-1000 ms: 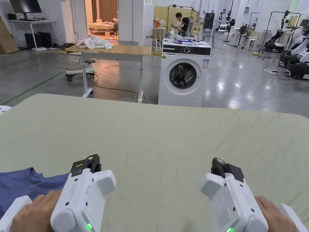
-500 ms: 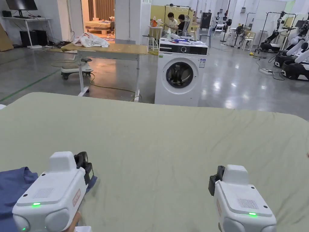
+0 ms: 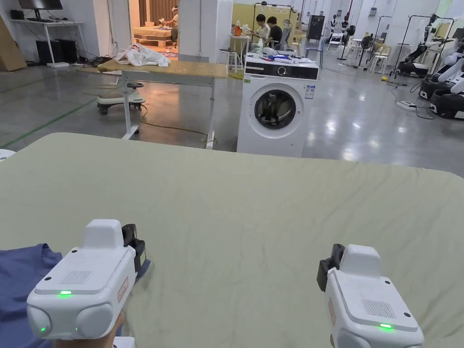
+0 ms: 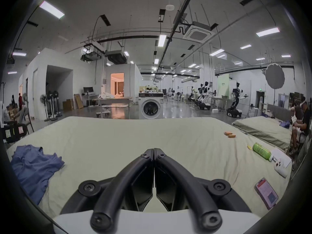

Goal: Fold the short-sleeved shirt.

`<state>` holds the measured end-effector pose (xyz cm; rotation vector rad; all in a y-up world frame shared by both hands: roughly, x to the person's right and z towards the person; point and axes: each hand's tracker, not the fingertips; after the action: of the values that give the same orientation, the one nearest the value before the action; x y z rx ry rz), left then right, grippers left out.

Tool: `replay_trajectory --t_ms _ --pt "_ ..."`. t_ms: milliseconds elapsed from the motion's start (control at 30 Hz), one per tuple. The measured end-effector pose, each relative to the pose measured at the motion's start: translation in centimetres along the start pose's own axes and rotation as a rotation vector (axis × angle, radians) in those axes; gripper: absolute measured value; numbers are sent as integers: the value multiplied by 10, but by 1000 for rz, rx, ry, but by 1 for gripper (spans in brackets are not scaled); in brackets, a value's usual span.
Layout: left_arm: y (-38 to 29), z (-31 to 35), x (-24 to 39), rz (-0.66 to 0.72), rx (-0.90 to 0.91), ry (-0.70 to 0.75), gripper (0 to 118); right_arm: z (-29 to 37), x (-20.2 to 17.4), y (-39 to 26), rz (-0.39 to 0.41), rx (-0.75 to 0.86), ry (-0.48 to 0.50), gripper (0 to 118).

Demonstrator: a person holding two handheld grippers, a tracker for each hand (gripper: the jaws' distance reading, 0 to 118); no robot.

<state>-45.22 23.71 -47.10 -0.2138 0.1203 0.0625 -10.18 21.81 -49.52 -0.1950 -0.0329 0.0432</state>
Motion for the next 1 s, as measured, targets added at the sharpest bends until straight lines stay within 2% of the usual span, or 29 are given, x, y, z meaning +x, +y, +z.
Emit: replay_trajectory --t_ms 233,467,533,700,733,833,867,1000 --pt "-8 2 -43 -14 -165 32 0 -3 -16 -8 53 -15 40 0" --pt "-9 24 -116 -21 -314 90 0 -9 -27 -15 68 -51 76 0" --pt "-11 24 -143 6 -407 44 0 -13 -30 -19 64 -62 87 0" --pt "-27 11 -192 21 -570 99 2 -20 -39 -29 55 -91 117 0" --pt "-31 7 -199 40 -593 111 10 -21 -41 -31 55 -99 120 0" --pt "-45 -7 -214 90 -663 117 74 -23 -45 -34 56 -114 127 0" --pt "-51 -12 -215 94 -694 119 85 -24 -46 -36 57 -118 129 0" --pt "-76 -30 -214 45 -807 130 86 -26 -46 -41 61 -134 132 0"
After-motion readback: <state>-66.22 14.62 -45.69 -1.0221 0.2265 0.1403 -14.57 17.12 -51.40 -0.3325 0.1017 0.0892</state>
